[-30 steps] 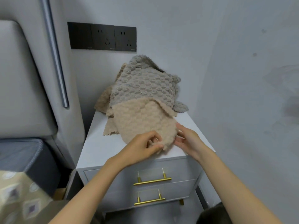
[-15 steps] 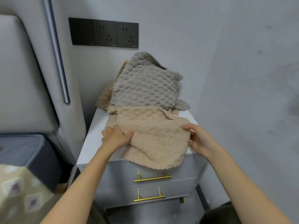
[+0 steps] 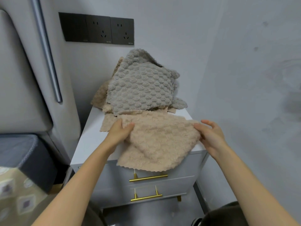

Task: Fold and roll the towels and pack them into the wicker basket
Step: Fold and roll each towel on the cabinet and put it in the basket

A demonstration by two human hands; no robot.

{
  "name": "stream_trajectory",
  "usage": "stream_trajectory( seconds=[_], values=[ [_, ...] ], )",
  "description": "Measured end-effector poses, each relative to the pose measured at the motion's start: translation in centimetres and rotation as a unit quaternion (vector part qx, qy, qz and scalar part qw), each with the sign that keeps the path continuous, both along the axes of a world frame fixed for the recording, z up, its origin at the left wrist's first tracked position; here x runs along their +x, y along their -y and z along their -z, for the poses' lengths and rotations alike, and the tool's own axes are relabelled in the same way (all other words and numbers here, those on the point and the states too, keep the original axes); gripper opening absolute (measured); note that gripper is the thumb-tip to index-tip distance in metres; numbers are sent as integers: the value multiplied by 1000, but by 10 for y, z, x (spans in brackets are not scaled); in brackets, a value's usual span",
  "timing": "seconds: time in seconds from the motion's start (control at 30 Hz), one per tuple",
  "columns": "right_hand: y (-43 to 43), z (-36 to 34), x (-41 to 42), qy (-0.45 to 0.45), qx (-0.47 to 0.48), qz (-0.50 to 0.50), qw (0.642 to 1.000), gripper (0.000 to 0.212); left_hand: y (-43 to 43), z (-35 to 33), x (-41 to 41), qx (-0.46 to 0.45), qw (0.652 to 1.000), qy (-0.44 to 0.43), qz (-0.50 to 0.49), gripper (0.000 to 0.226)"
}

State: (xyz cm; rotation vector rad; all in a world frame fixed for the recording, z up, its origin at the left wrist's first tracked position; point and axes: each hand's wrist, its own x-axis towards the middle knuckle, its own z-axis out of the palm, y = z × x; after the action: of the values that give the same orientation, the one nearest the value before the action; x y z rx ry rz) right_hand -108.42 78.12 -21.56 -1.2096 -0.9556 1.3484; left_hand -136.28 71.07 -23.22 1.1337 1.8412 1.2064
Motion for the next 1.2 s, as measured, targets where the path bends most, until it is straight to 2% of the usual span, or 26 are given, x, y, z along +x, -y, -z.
stream_trajectory(
  seconds=[0.13, 0.2, 0.27, 0.3, 0.33, 0.43, 0.47, 0.57, 0.63, 0.73, 0.8, 0.83, 0.93, 1.03, 1.2],
  values=[
    [4, -8, 9, -22, 75, 34, 996, 23, 0, -14, -1, 74, 997, 6, -37, 41],
    [5, -9, 13, 0, 83, 31, 996, 22, 1, -19, -5, 69, 993, 83, -38, 46],
    [6, -8, 15, 33, 65, 8, 997, 22, 2, -18, -17, 57, 985, 163, -10, 93],
    [7, -7, 16, 47, 45, -10, 998, 24, 4, -17, -21, 45, 986, 161, 12, 110],
    [8, -7, 17, 55, 20, -32, 998, 26, 5, -17, -25, 42, 989, 139, 32, 109],
    [9, -7, 20, 64, -26, -99, 993, 31, 11, -18, -28, 51, 996, 25, 63, 56],
    [9, -7, 22, 73, -26, -116, 990, 35, 13, -19, -28, 63, 996, -4, 61, 46],
    [9, -4, 27, 157, 15, -129, 979, 41, 18, -20, -30, 81, 994, -58, 37, 34],
    [10, -5, 29, 197, 53, -109, 973, 35, 21, -20, -32, 84, 992, -98, 14, 28],
    [9, -5, 32, 204, 104, -69, 971, 18, 24, -23, -30, 119, 984, -132, -10, 12],
    [8, -7, 32, 227, 139, -44, 963, 10, 23, -24, -27, 142, 982, -121, -24, 4],
    [8, -9, 31, 233, 157, -35, 959, 10, 21, -26, -26, 152, 982, -108, -29, 10],
    [9, -16, 25, 186, 197, -25, 962, 10, 21, -35, -20, 175, 984, -36, -5, 25],
    [13, -20, 19, 154, 225, -18, 962, 10, 20, -42, -11, 206, 977, 47, 31, 15],
    [2, -14, 14, 210, 237, 21, 948, 13, 6, -35, -8, 179, 984, 20, 5, 19]
  ],
)
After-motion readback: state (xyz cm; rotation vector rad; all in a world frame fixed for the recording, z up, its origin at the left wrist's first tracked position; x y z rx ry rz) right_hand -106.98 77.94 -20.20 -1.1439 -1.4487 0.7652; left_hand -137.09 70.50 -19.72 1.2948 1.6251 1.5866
